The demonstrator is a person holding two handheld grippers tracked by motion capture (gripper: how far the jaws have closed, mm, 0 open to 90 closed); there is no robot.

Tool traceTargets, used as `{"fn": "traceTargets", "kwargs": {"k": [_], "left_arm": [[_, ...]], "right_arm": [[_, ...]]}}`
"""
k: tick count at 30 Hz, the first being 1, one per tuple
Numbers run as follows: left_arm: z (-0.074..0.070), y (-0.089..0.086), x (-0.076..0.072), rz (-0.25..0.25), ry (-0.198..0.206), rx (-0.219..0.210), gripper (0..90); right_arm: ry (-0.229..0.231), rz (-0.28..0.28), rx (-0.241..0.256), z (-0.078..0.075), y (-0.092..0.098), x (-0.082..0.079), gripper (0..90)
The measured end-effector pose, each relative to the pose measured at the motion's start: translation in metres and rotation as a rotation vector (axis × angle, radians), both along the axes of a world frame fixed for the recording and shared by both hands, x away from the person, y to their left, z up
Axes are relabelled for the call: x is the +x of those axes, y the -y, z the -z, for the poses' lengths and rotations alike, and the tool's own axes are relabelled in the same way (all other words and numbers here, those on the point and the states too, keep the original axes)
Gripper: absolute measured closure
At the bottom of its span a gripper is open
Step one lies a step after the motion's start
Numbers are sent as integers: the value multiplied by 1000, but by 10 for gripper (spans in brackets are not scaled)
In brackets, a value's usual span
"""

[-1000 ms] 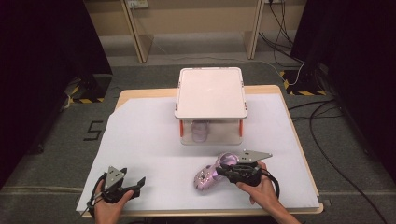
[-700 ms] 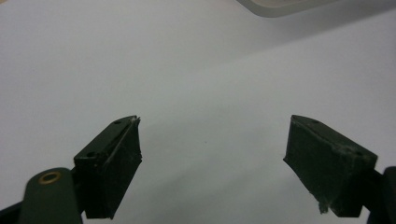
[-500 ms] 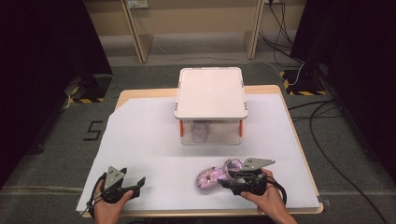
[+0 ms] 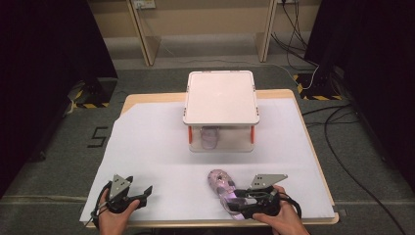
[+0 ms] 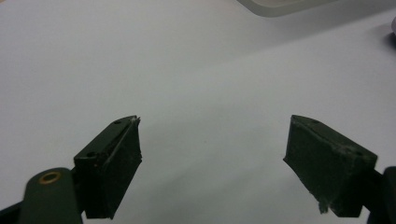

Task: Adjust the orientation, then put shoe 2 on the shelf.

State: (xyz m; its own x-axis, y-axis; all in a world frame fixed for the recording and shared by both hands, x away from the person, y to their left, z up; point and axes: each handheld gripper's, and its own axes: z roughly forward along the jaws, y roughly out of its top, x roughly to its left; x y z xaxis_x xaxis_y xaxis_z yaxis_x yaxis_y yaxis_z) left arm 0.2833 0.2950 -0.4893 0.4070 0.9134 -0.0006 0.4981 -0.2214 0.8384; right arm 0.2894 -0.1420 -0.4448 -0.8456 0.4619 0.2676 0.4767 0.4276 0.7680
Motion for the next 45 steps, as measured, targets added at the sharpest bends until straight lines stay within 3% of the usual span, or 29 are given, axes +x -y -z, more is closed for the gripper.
{"fn": "traceTargets", "kwargs": {"k": [4, 7, 11, 15, 23, 29, 33, 38, 42, 45], "left_arm": [[0, 0, 0, 0, 1, 3, 177], [0, 1, 0, 1, -1, 3, 177], [0, 0, 0, 2, 0, 3, 177], [0, 1, 0, 3, 1, 3, 177], [0, 1, 2, -2, -4, -2, 177], [1, 3, 4, -1, -8, 1, 177], [2, 3, 4, 1, -17, 9, 177], [2, 3, 3, 2, -14, 3, 177], [1, 3, 3, 4, -11, 2, 177], [2, 2, 3, 2, -12, -1, 177]], "right_arm": [[96, -11, -8, -8, 4, -2, 477], [152, -13, -49, -7, 3, -2, 487], [195, -9, -96, -3, 2, 2, 492], [209, -10, -104, 2, 0, 7, 465], [311, -58, -191, 8, -12, 13, 440], [350, -73, -225, 15, -21, 17, 446], [411, -94, -270, 18, -28, 19, 467], [452, -119, -280, 17, -32, 16, 556], [538, -124, -328, 18, -33, 13, 690], [564, -107, -307, 15, -31, 15, 769]]}}
